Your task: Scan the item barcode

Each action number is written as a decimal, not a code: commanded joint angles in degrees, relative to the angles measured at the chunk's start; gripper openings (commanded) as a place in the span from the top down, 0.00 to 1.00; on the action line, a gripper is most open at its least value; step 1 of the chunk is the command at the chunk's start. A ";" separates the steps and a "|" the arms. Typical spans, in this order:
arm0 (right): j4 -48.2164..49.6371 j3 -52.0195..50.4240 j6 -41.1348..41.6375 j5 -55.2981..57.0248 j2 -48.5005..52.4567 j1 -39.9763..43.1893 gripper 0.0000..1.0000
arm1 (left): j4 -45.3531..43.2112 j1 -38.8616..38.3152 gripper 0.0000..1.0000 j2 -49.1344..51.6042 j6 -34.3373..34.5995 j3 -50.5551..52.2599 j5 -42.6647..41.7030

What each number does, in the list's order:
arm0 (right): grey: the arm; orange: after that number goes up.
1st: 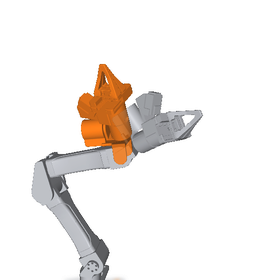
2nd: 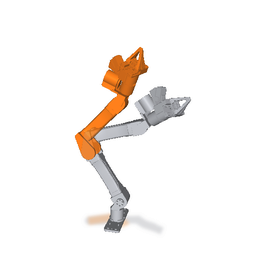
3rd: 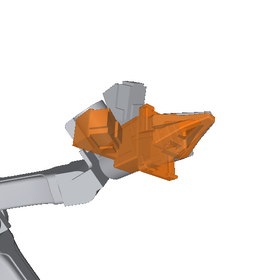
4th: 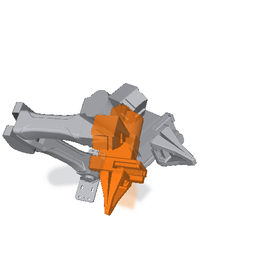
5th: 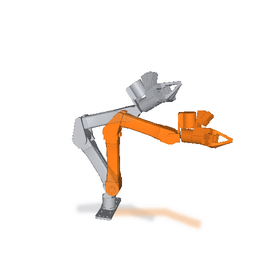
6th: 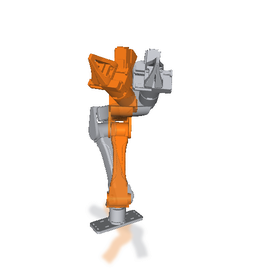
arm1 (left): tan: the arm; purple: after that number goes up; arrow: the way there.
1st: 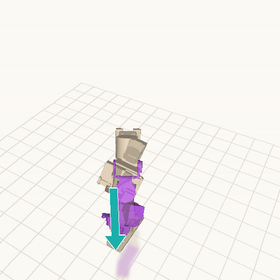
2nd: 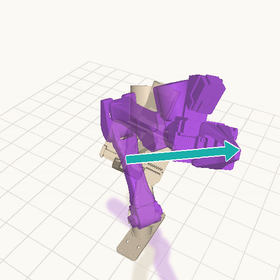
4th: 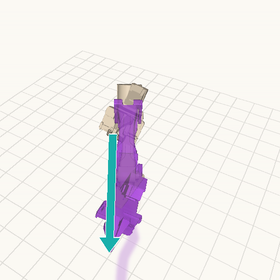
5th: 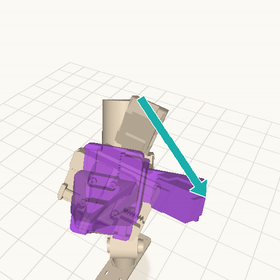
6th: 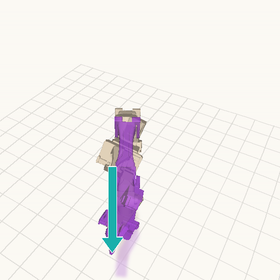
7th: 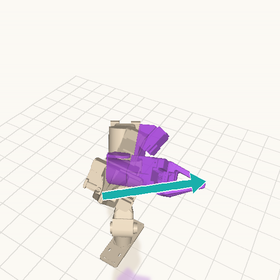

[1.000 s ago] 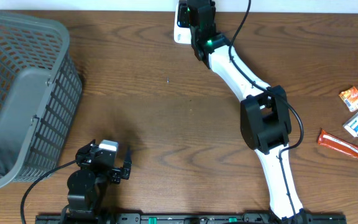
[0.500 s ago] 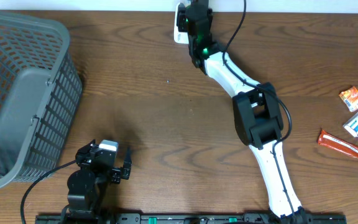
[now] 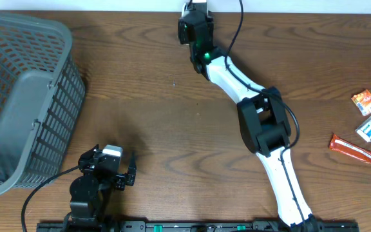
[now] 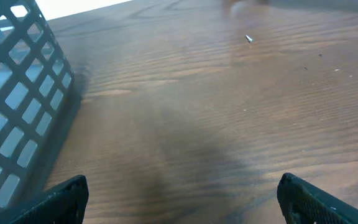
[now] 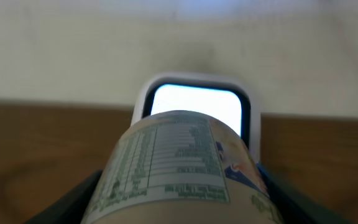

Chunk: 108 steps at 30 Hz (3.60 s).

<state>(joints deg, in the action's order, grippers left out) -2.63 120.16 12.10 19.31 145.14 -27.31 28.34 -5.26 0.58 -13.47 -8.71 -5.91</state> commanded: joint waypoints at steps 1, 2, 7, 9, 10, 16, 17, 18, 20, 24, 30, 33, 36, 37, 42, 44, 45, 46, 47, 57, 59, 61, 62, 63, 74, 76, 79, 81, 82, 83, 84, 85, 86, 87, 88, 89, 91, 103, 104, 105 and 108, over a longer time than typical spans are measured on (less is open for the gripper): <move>-7.39 1.05 -0.13 0.81 -11.17 0.11 0.52 | 0.79 0.20 0.02 -0.31 0.52 0.68 -0.52; -11.37 1.05 0.31 0.57 -13.27 0.31 0.51 | 0.79 0.20 0.02 -0.31 0.50 0.68 -0.52; -35.45 1.03 5.01 0.07 -23.37 3.69 0.50 | 0.79 0.20 0.02 -0.31 0.50 0.68 -0.52; -44.72 1.03 8.28 -0.20 -25.86 7.04 0.48 | 0.79 0.20 0.02 -0.31 0.50 0.68 -0.52; -46.93 1.03 9.33 -0.79 -26.21 8.04 0.48 | 0.79 0.20 0.02 -0.31 0.50 0.68 -0.52; -62.75 0.02 14.08 -12.46 -24.94 20.22 0.48 | 0.79 0.20 0.02 -0.31 0.50 0.68 -0.52; -64.13 -0.44 14.32 -12.83 -24.37 22.21 0.48 | 0.79 0.20 0.02 -0.31 0.50 0.68 -0.52; -65.33 -0.94 14.78 -12.85 -23.76 24.06 0.48 | 0.79 0.20 0.02 -0.31 0.50 0.68 -0.52; -66.53 -1.81 14.84 -12.81 -22.67 26.97 0.48 | 0.79 0.20 0.02 -0.31 0.50 0.68 -0.52; -66.60 -5.92 15.02 -13.64 -21.14 33.46 0.47 | 0.79 0.20 0.02 -0.31 0.50 0.68 -0.52; -65.81 -11.87 16.20 -14.95 -21.05 40.15 0.47 | 0.79 0.20 0.02 -0.31 0.50 0.68 -0.52; -64.06 -15.85 16.17 -14.91 -21.05 43.56 0.43 | 0.79 0.20 0.02 -0.31 0.50 0.68 -0.52; -60.96 -20.59 16.17 -14.91 -21.05 46.77 0.43 | 0.79 0.20 0.02 -0.31 0.52 0.68 -0.52; -59.49 -22.03 16.17 -14.91 -21.05 47.71 0.43 | 0.79 0.20 0.02 -0.31 0.50 0.68 -0.52; -54.45 -27.43 16.15 -14.64 -21.05 53.66 0.43 | 0.79 0.20 0.02 -0.31 0.50 0.68 -0.52; -53.79 -27.56 16.17 -14.78 -21.05 56.78 0.43 | 0.79 0.20 0.02 -0.31 0.50 0.68 -0.52; -53.51 -27.50 16.17 -15.32 -21.05 58.07 0.38 | 0.79 0.20 0.02 -0.31 0.50 0.68 -0.52; -53.48 -27.26 16.11 -16.59 -21.05 59.49 0.20 | 0.79 0.20 0.02 -0.31 0.50 0.68 -0.52; -53.57 -27.04 15.85 -18.01 -21.05 60.52 0.10 | 0.79 0.20 0.02 -0.31 0.50 0.68 -0.52; -57.86 -14.29 11.96 -32.20 -28.37 61.53 0.01 | 0.79 0.20 0.02 -0.31 0.50 0.68 -0.52; -57.29 -11.08 11.85 -34.99 -32.24 60.72 0.01 | 0.79 0.20 0.02 -0.31 0.50 0.68 -0.52; -57.13 -8.00 12.20 -36.22 -36.52 60.06 0.01 | 0.79 0.20 0.02 -0.31 0.50 0.68 -0.52; -57.42 -6.36 12.72 -36.37 -39.21 59.65 0.01 | 0.79 0.20 0.02 -0.31 0.50 0.68 -0.52; -57.81 -4.94 13.40 -36.37 -41.90 59.14 0.01 | 0.79 0.20 0.02 -0.31 0.50 0.68 -0.52; -38.62 -2.08 16.55 -40.44 -66.64 48.68 0.01 | 0.79 0.20 0.02 -0.31 0.50 0.68 -0.52; -32.24 -2.08 16.57 -40.68 -68.59 46.42 0.01 | 0.79 0.20 0.02 -0.31 0.50 0.68 -0.52; -29.31 -2.08 16.57 -40.85 -70.90 42.71 0.01 | 0.79 0.20 0.02 -0.31 0.50 0.68 -0.52; -31.41 -2.08 16.04 -40.94 -71.56 41.99 0.01 | 0.79 0.20 0.02 -0.31 0.50 0.68 -0.52; -33.14 -2.10 14.58 -41.27 -71.93 41.77 0.01 | 0.79 0.20 0.02 -0.31 0.50 0.68 -0.52; -33.83 -2.36 13.20 -41.24 -72.57 41.09 0.01 | 0.79 0.20 0.02 -0.31 0.50 0.68 -0.52; -34.84 -2.54 12.07 -41.24 -73.59 40.74 0.01 | 0.79 0.20 0.02 -0.31 0.50 0.68 -0.52; -36.02 -2.75 11.45 -41.24 -74.53 40.33 0.01 | 0.79 0.20 0.02 -0.31 0.52 0.68 -0.52; -38.40 -3.61 10.36 -41.22 -77.42 38.71 0.01 | 0.79 0.20 0.02 -0.31 0.50 0.68 -0.52; -39.26 -4.50 8.83 -41.18 -79.60 37.86 0.01 | 0.79 0.20 0.02 -0.31 0.50 0.68 -0.52; -39.87 -5.73 6.97 -41.20 -82.09 36.89 0.01 | 0.79 0.20 0.02 -0.31 0.50 0.68 -0.52; -40.35 -7.06 5.49 -41.20 -84.56 35.91 0.01 | 0.79 0.20 0.02 -0.31 0.50 0.68 -0.52; -40.54 -10.10 3.41 -40.35 -89.46 34.42 0.01 | 0.79 0.20 0.02 -0.31 0.50 0.68 -0.52; -19.65 -42.32 2.16 -35.82 -124.17 34.01 0.01 | 0.79 0.20 0.02 -0.31 0.50 0.68 -0.52; -17.99 -44.28 2.16 -35.10 -126.18 34.01 0.01 | 0.79 0.20 0.02 -0.31 0.50 0.68 -0.52; -16.20 -46.51 2.16 -34.67 -128.61 34.03 0.01 | 0.79 0.20 0.02 -0.31 0.50 0.68 -0.52; -11.67 -52.09 1.97 -34.36 -135.69 34.25 0.01 | 0.79 0.20 0.02 -0.31 0.50 0.68 -0.52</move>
<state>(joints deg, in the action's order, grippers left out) -16.43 72.71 14.74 -17.56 14.66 7.20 28.34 -5.26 0.60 -13.47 -8.71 -5.91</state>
